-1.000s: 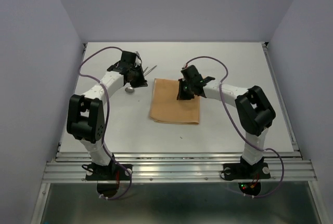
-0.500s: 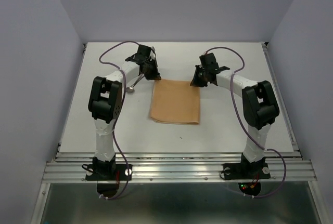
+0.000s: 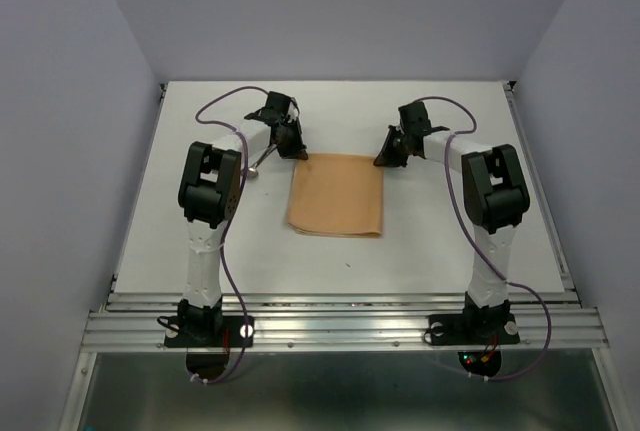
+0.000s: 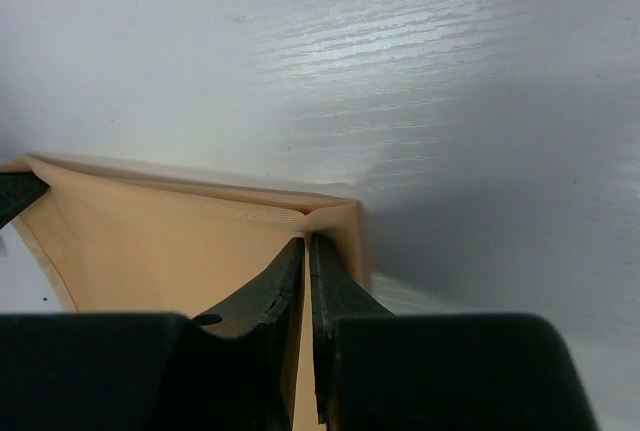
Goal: Fold the napkin into a case and place the utensils inside
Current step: Smooth out the square-folded napkin at the center of the board.
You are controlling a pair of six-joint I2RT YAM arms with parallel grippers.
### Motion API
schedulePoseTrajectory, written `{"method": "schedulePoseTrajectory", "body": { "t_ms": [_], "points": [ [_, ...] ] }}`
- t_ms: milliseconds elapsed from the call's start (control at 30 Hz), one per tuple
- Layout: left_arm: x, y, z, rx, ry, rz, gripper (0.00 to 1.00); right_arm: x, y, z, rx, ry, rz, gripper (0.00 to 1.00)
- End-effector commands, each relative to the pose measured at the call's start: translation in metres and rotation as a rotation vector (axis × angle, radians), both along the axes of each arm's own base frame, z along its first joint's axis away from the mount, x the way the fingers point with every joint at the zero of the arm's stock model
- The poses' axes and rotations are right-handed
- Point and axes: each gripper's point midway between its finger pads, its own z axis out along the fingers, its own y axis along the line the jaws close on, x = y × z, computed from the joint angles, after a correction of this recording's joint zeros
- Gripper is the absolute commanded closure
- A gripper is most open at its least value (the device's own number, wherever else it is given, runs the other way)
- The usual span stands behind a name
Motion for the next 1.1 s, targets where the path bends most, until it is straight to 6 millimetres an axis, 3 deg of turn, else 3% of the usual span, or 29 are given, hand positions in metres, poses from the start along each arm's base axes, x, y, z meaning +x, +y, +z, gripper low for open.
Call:
{"method": "schedulePoseTrajectory", "body": {
  "t_ms": [0, 67, 167, 200, 267, 400, 533, 667, 767, 867, 933, 1067],
  "points": [
    [-0.004, 0.012, -0.022, 0.063, 0.030, -0.004, 1.00, 0.011, 0.007, 0.003, 0.033, -0.025, -0.002, 0.88],
    [-0.007, 0.013, -0.025, 0.068, 0.038, -0.007, 1.00, 0.007, 0.007, 0.004, 0.043, -0.024, 0.002, 0.88],
    [-0.008, 0.015, -0.023, 0.069, 0.033, -0.009, 1.00, 0.010, 0.010, 0.034, 0.084, -0.106, -0.010, 0.88],
    [-0.009, 0.015, -0.023, 0.070, 0.033, -0.011, 1.00, 0.010, 0.009, 0.032, 0.080, -0.105, -0.017, 0.88],
    [-0.009, 0.016, -0.020, 0.071, 0.028, -0.013, 1.00, 0.014, 0.008, 0.049, 0.087, -0.143, -0.026, 0.88],
    [-0.009, 0.017, -0.015, 0.076, 0.016, -0.019, 1.00, 0.025, 0.010, 0.059, 0.094, -0.167, -0.042, 0.88],
    [-0.011, 0.016, -0.014, 0.071, 0.019, -0.022, 1.00, 0.028, 0.008, 0.038, 0.073, -0.118, -0.066, 0.88],
    [-0.015, 0.017, -0.018, 0.073, 0.031, -0.023, 1.00, 0.015, 0.000, 0.000, 0.033, -0.025, -0.098, 0.88],
    [-0.020, 0.018, -0.020, 0.075, 0.040, -0.024, 1.00, 0.007, -0.007, -0.011, 0.006, 0.000, -0.115, 0.88],
    [-0.025, 0.020, -0.022, 0.073, 0.047, -0.021, 1.00, 0.005, -0.006, 0.004, 0.013, -0.030, -0.102, 0.89],
    [-0.028, 0.020, -0.021, 0.070, 0.050, -0.021, 1.00, 0.005, -0.004, 0.035, 0.039, -0.093, -0.087, 0.88],
    [-0.033, 0.021, -0.023, 0.067, 0.058, -0.012, 1.00, -0.019, 0.010, 0.069, 0.071, -0.149, -0.021, 0.88]
  ]
}}
